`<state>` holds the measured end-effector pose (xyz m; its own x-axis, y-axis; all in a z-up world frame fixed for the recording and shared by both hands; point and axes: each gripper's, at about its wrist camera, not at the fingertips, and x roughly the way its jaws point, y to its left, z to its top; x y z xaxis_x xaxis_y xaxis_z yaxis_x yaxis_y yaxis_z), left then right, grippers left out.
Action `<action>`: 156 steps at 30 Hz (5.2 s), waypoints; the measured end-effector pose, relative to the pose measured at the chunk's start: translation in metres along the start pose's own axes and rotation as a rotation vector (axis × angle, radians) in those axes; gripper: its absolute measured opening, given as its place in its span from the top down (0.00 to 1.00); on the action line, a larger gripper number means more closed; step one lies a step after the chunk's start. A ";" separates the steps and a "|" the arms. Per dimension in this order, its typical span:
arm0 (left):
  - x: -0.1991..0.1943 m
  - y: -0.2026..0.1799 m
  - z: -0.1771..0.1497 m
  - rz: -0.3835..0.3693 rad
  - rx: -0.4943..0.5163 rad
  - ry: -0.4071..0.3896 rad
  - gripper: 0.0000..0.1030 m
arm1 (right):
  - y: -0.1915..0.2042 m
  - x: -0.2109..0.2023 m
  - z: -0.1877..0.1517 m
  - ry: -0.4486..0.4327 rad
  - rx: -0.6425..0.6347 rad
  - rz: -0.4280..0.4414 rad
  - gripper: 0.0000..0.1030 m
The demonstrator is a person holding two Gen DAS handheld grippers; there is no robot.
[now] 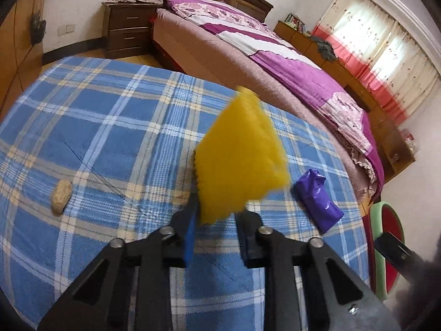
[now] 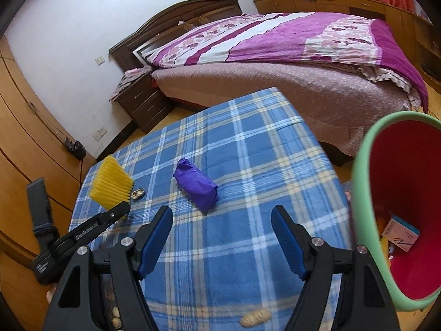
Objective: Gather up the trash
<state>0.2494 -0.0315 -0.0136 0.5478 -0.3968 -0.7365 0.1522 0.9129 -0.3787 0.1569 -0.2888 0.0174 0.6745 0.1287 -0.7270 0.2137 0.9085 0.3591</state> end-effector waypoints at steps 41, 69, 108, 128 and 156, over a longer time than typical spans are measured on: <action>-0.012 0.034 0.002 -0.041 -0.169 -0.033 0.70 | 0.032 0.040 -0.006 0.045 -0.070 0.057 0.86; -0.023 0.017 0.021 0.231 0.118 0.016 0.43 | 0.003 -0.040 -0.025 -0.045 -0.021 0.147 0.86; -0.077 -0.025 -0.018 0.109 0.116 -0.140 0.93 | -0.024 -0.080 -0.038 -0.115 0.028 0.145 0.86; -0.142 -0.080 -0.065 -0.010 0.168 -0.208 0.93 | -0.053 -0.142 -0.066 -0.203 0.085 0.149 0.86; -0.150 -0.185 -0.101 -0.119 0.324 -0.182 0.93 | -0.131 -0.201 -0.089 -0.315 0.220 0.122 0.86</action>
<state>0.0561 -0.1505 0.1098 0.6434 -0.5053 -0.5750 0.4595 0.8557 -0.2378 -0.0697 -0.3981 0.0648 0.8806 0.0710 -0.4685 0.2418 0.7829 0.5732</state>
